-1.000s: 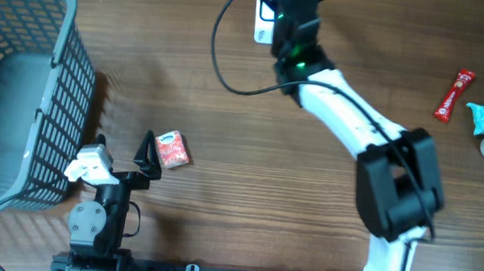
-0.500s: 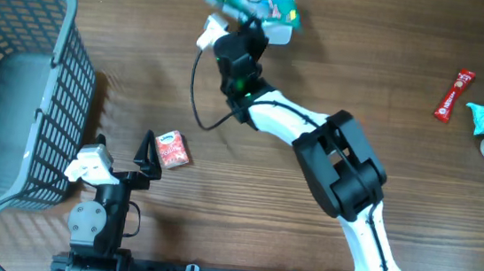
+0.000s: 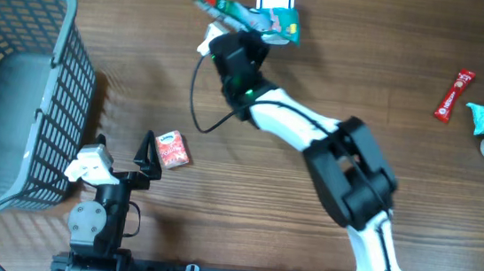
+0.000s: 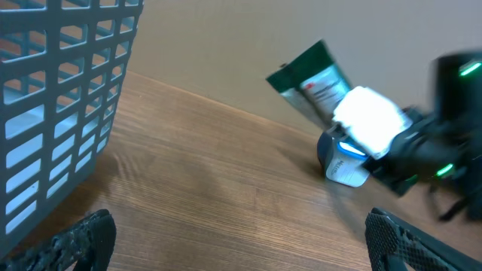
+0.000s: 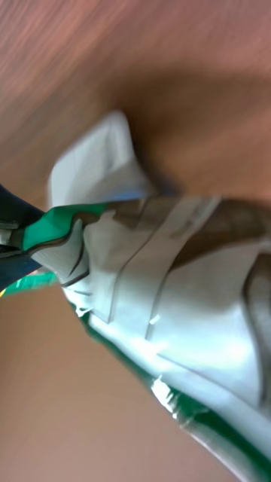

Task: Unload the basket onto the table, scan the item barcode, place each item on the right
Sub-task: 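Carry the glove pack to the right side and release it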

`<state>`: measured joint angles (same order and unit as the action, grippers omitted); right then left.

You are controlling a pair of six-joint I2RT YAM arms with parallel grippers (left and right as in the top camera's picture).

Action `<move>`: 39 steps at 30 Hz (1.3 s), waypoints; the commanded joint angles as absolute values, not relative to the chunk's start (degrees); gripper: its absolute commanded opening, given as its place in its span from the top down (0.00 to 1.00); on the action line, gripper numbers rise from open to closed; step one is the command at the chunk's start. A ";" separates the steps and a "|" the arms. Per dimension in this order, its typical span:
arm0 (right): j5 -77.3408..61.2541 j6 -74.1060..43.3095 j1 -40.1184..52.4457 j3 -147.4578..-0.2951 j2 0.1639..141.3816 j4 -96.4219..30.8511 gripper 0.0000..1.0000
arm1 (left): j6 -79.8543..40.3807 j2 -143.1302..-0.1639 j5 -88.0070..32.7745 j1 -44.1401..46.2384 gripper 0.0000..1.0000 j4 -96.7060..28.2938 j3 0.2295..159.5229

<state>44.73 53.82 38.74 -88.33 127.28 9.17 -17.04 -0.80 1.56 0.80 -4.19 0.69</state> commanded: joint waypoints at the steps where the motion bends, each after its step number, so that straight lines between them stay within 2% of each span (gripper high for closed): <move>1: 45.08 49.82 32.67 -88.55 114.80 3.55 0.96 | -16.34 -0.27 1.30 0.95 0.00 -4.01 0.34; 6: 44.99 41.25 17.39 -88.55 104.99 -8.40 0.96 | -16.34 -0.27 1.30 0.95 0.00 -4.01 0.34; 11: 42.89 40.53 -3.11 -88.55 104.90 -6.50 0.96 | -16.34 -0.27 1.30 0.95 0.00 -4.01 0.34; 14: 37.08 40.10 -15.70 -88.55 105.21 -5.56 0.95 | -16.34 -0.27 1.30 0.95 0.00 -4.01 0.34; 18: 30.81 32.73 -29.36 -88.12 107.13 -7.22 0.96 | -16.34 -0.27 1.30 0.95 0.00 -4.01 0.34; 23: 27.18 30.55 -38.33 -83.53 111.66 -8.34 0.95 | -16.34 -0.27 1.30 0.95 0.00 -4.01 0.34; 27: 26.94 22.76 -41.54 -83.07 114.83 -11.57 0.95 | -16.34 -0.27 1.30 0.95 0.00 -4.01 0.34; 28: 26.96 21.82 -41.89 -83.11 114.69 -11.60 0.92 | -16.34 -0.27 1.30 0.95 0.00 -4.01 0.34; 30: 26.92 21.80 -41.43 -83.24 113.84 -11.57 0.71 | -16.34 -0.27 1.30 0.95 0.00 -4.01 0.34; 31: 26.94 20.80 -40.99 -83.24 113.14 -11.40 0.47 | -16.34 -0.27 1.30 0.95 0.00 -4.01 0.34; 32: 26.89 19.35 -40.18 -83.31 111.68 -11.16 0.30 | -16.34 -0.27 1.30 0.95 0.00 -4.01 0.34; 34: 25.76 19.16 -36.93 -84.60 107.44 -11.16 0.02 | -16.34 -0.27 1.30 0.95 0.00 -4.01 0.34; 37: 21.10 16.36 -28.32 -85.78 99.50 -11.22 0.00 | -16.34 -0.27 1.30 0.95 0.00 -4.01 0.34; 39: 11.03 7.11 -19.14 -85.78 94.89 -15.90 0.00 | -16.34 -0.27 1.30 0.95 0.00 -4.01 0.34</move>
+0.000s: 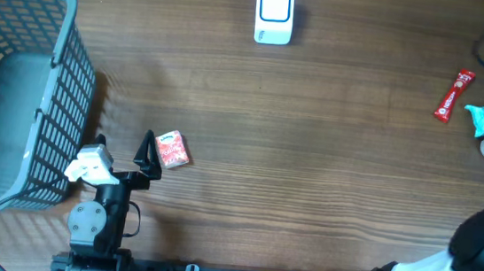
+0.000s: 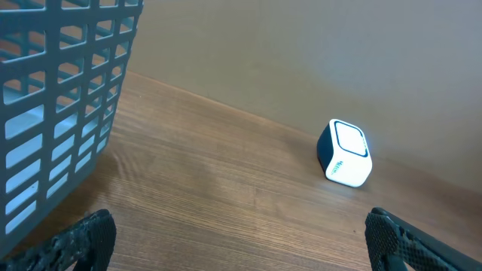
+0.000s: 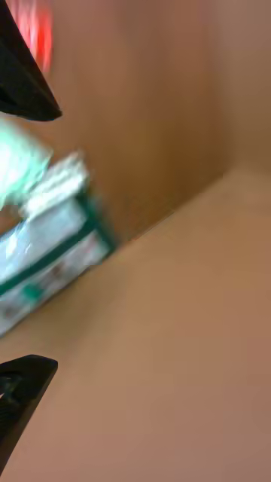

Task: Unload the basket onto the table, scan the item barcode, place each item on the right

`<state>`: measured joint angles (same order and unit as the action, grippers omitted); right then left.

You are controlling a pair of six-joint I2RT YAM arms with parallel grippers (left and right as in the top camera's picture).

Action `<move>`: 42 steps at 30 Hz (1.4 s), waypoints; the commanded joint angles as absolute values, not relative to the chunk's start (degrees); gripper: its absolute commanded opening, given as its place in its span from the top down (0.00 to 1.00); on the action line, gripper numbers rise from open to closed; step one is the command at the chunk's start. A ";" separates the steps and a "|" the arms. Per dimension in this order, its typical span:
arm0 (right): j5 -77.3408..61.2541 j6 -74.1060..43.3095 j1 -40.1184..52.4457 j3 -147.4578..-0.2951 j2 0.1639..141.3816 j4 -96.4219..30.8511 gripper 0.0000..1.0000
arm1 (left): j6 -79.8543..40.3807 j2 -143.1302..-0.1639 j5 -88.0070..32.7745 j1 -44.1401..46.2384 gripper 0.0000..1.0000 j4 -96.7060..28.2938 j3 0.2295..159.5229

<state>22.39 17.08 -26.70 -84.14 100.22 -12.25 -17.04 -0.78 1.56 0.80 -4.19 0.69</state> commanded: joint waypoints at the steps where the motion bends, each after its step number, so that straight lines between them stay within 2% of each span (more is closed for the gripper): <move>1: 3.25 0.49 -15.11 -85.78 94.30 -19.27 0.00 | -16.34 -0.27 1.30 0.95 0.00 -4.01 0.34; 3: -19.73 -13.52 -7.35 -84.77 95.50 -25.47 0.00 | -16.34 -0.27 1.30 0.95 0.00 -4.01 0.34; 5: -36.21 -21.30 1.67 -83.81 100.09 -30.92 0.01 | -16.34 -0.27 1.30 0.95 0.00 -4.01 0.34; 7: -41.45 -21.06 9.76 -83.81 105.10 -35.33 0.00 | -16.34 -0.27 1.30 0.95 0.00 -4.01 0.34; 9: -41.60 -19.33 18.37 -83.81 110.93 -36.47 0.00 | -16.34 -0.27 1.30 0.95 0.00 -4.01 0.34; 13: -41.60 -20.12 35.14 -83.81 123.07 -29.06 0.01 | -16.34 -0.27 1.30 0.95 0.00 -4.01 0.34; 16: -37.54 -22.72 42.72 -83.81 124.86 -22.81 0.00 | -16.34 -0.27 1.30 0.95 0.00 -4.01 0.34; 21: -21.89 -23.14 52.42 -83.81 126.63 -22.06 0.00 | -16.34 -0.27 1.30 0.95 0.00 -4.01 0.34; 22: -20.95 -23.33 52.99 -83.81 127.13 -22.00 0.09 | -16.34 -0.27 1.30 0.95 0.00 -4.01 0.34; 23: -20.84 -24.03 52.75 -83.81 127.15 -22.15 0.32 | -16.34 -0.27 1.30 0.95 0.00 -4.01 0.34; 25: -20.75 -24.47 51.53 -83.81 127.15 -22.20 0.64 | -16.34 -0.27 1.30 0.95 0.00 -4.01 0.34; 26: -20.78 -25.65 50.37 -83.81 127.15 -22.57 0.73 | -16.34 -0.27 1.30 0.95 0.00 -4.01 0.34; 27: -20.80 -25.67 49.91 -83.81 127.15 -22.85 0.89 | -16.34 -0.27 1.30 0.95 0.00 -4.01 0.34; 28: -20.82 -25.65 49.45 -83.81 127.15 -23.20 0.96 | -16.34 -0.27 1.30 0.95 0.00 -4.01 0.34; 31: -22.39 -20.01 47.05 -84.16 125.56 -27.55 0.96 | -16.34 -0.27 1.30 0.95 0.00 -4.01 0.34; 35: -32.91 13.56 40.64 -84.42 117.32 -45.80 0.95 | -16.34 -0.27 1.30 0.95 0.00 -4.01 0.34; 36: -35.03 26.20 37.63 -84.42 114.50 -53.36 0.96 | -16.34 -0.27 1.30 0.95 0.00 -4.01 0.34; 38: -32.10 32.84 33.87 -84.42 113.34 -57.12 0.95 | -16.34 -0.27 1.30 0.95 0.00 -4.01 0.34; 39: -27.31 32.80 32.23 -84.38 113.58 -56.49 0.88 | -16.34 -0.27 1.30 0.95 0.00 -4.01 0.34; 40: -20.51 31.86 30.79 -84.36 113.93 -56.18 0.42 | -16.34 -0.27 1.30 0.95 0.00 -4.01 0.34; 41: -15.88 29.41 30.13 -84.36 113.99 -55.79 0.00 | -16.34 -0.27 1.30 0.95 0.00 -4.01 0.34; 42: -8.05 23.24 29.47 -84.40 113.97 -54.43 0.00 | -16.34 -0.27 1.30 0.95 0.00 -4.01 0.34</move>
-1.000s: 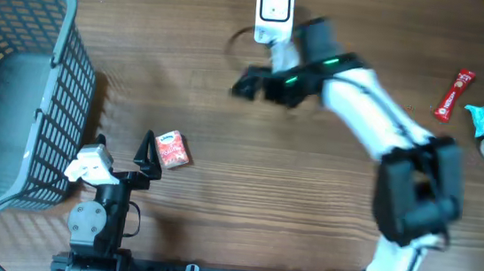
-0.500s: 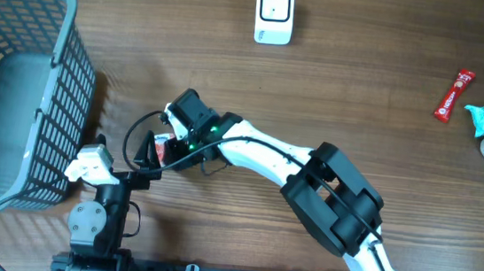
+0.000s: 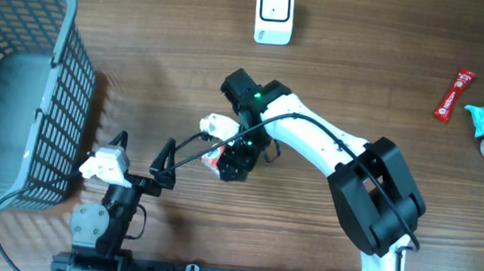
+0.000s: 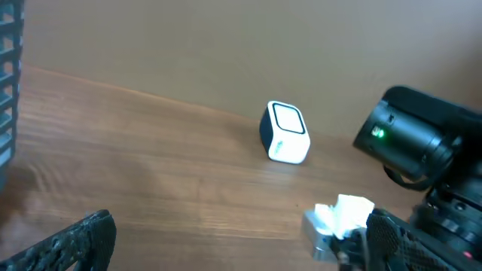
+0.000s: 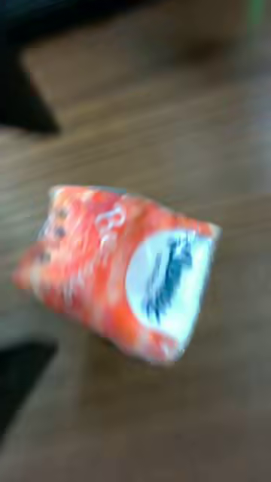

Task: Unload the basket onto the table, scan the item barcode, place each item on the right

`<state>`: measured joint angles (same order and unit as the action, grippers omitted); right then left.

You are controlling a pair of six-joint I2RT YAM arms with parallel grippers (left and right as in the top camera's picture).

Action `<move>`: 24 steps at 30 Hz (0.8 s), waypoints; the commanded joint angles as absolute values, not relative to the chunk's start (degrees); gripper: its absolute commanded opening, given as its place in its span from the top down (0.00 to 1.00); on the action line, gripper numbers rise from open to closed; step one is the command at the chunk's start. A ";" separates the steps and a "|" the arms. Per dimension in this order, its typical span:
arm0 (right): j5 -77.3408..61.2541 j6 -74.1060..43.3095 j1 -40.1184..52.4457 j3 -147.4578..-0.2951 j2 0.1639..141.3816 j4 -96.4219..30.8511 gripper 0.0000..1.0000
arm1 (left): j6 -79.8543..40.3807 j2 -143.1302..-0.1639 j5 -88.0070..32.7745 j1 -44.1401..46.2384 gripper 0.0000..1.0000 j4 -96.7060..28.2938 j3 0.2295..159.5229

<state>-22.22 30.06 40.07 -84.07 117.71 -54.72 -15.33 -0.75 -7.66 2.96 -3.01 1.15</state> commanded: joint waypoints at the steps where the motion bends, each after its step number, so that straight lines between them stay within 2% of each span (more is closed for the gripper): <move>1: -6.02 12.84 29.39 -84.42 113.89 -50.28 0.00 | -16.34 -0.27 1.30 0.95 0.00 -4.01 0.34; 6: -5.43 4.27 27.22 -84.42 113.78 -47.46 0.00 | -16.34 -0.27 1.30 0.95 0.00 -4.01 0.34; 10: 10.41 -1.08 26.00 -84.42 113.80 -46.50 0.00 | -16.34 -0.27 1.30 0.95 0.00 -4.01 0.34; 13: 1.52 0.95 26.89 -84.42 113.80 -45.32 0.00 | -16.34 -0.27 1.30 0.95 0.00 -4.01 0.34; 15: -4.62 1.30 29.74 -84.42 113.80 -44.10 0.00 | -16.34 -0.27 1.30 0.95 0.00 -4.01 0.34; 18: -3.88 1.06 35.62 -84.42 113.80 -43.09 0.00 | -16.34 -0.27 1.30 0.95 0.00 -4.01 0.34; 22: 9.15 -4.84 42.59 -84.42 113.80 -41.80 0.00 | -16.34 -0.27 1.30 0.95 0.00 -4.01 0.34; 24: 9.61 -9.15 44.18 -84.42 113.80 -41.58 0.00 | -16.34 -0.27 1.30 0.95 0.00 -4.01 0.34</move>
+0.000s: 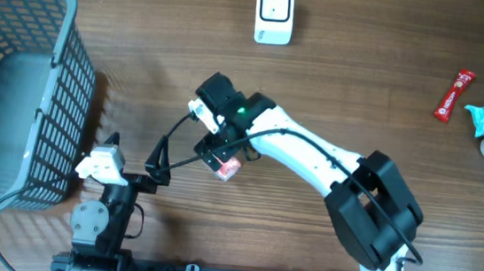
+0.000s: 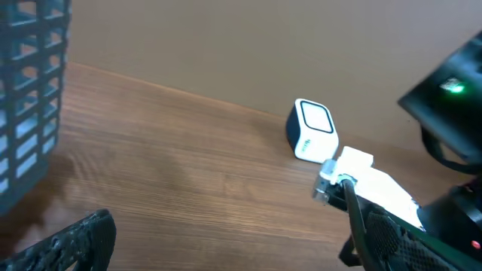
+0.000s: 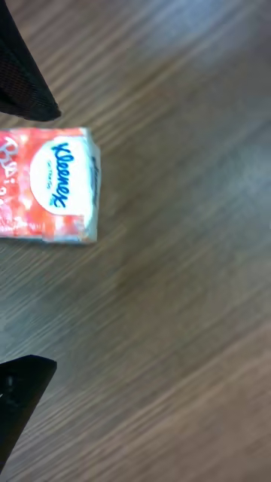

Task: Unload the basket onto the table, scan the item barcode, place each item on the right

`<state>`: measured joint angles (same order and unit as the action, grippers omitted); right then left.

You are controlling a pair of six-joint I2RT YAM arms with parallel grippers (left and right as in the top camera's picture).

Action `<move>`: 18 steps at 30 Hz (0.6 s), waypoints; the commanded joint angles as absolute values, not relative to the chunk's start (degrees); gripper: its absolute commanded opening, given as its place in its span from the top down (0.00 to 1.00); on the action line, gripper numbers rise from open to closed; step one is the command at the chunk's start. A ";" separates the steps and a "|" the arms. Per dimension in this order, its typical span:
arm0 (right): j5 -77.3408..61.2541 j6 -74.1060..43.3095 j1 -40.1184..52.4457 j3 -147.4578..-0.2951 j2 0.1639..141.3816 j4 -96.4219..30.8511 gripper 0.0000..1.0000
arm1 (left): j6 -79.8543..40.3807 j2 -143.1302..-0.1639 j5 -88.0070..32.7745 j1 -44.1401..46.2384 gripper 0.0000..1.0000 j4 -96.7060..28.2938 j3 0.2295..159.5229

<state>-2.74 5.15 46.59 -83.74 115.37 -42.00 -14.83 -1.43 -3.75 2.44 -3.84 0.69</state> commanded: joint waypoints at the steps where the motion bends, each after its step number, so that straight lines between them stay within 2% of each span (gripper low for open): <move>1: 9.52 -11.11 44.66 -84.42 113.80 -41.41 0.00 | -16.34 -0.27 1.30 0.95 0.00 -4.01 0.34; 5: 2.48 -12.01 46.65 -84.42 113.80 -37.95 0.00 | -16.34 -0.27 1.30 0.95 0.00 -4.01 0.34; 18: 1.34 -12.56 53.30 -84.42 115.09 -26.65 0.00 | -16.34 -0.27 1.30 0.95 0.00 -4.01 0.34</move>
<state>0.73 -10.81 51.79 -83.74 115.26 -28.23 -15.81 -1.06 0.19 1.50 -3.88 0.69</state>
